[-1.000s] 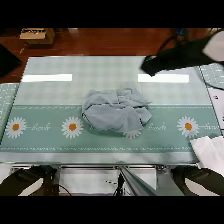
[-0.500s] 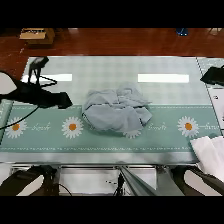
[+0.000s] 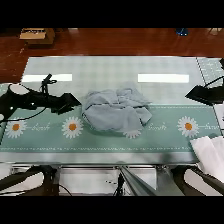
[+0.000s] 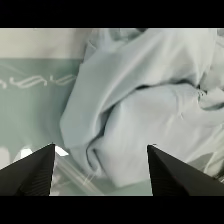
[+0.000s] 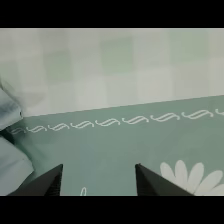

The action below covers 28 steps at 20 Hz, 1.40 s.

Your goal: Fold the shirts.

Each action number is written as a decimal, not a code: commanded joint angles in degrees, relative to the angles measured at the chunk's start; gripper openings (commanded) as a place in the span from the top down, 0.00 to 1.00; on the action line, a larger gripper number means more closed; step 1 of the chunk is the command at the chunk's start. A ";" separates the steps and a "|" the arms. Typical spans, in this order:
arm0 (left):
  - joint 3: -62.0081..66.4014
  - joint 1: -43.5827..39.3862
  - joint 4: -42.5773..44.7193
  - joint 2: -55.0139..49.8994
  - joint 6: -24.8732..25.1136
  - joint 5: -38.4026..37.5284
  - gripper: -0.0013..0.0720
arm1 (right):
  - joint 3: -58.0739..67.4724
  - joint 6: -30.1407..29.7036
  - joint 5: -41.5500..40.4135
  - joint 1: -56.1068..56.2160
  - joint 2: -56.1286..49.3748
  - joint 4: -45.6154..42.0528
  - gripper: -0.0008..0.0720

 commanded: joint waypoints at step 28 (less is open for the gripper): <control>8.96 -7.56 -6.84 -13.75 3.96 -4.42 0.95 | -6.99 -11.93 -11.06 12.28 -23.45 35.32 0.25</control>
